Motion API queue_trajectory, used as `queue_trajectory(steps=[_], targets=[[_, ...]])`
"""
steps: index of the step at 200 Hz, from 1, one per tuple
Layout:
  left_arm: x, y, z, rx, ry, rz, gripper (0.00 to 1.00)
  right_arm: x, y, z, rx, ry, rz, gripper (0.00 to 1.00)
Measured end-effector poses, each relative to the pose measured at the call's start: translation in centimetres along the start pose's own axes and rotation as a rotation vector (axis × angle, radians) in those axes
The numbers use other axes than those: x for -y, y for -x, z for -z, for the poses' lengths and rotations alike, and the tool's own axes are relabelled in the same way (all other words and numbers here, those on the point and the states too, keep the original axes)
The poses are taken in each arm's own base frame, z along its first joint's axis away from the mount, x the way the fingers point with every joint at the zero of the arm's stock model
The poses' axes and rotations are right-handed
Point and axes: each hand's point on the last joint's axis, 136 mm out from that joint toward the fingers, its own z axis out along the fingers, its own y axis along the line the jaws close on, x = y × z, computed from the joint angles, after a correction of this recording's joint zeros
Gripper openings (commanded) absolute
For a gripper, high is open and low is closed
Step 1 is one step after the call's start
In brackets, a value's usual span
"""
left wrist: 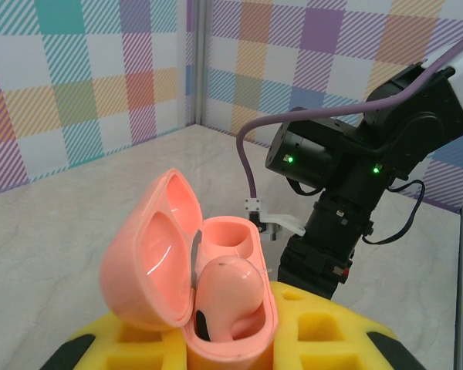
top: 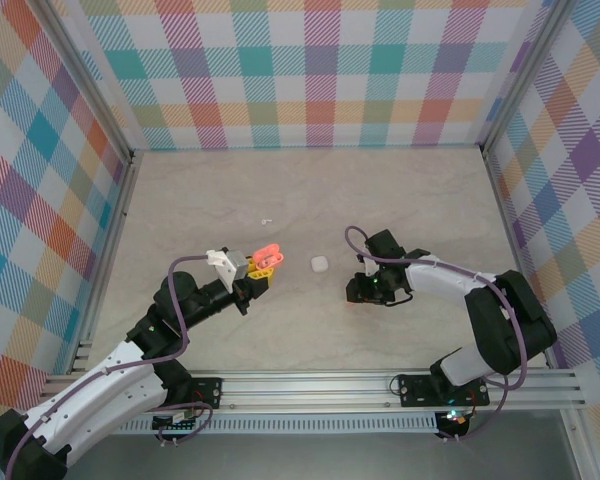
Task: Insert wireless bluetooth earbuds into charging case
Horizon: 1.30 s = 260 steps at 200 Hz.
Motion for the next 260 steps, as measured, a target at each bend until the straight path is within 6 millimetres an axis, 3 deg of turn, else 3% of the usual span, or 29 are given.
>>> queue_trajectory(steps=[72,198,260], targets=[[0.1,0.3,0.2,0.01,-0.001,-0.002,0.13,-0.4,-0.3,-0.8,-0.029,-0.01,0.017,0.36],[0.0,0.2,0.1,0.007,0.0,-0.002,0.13,-0.8,0.0,-1.3,-0.037,-0.027,0.036,0.21],[0.1,-0.1,0.0,-0.002,-0.008,0.0,0.14,-1.5,1.0,0.5,0.026,-0.031,0.082,0.18]])
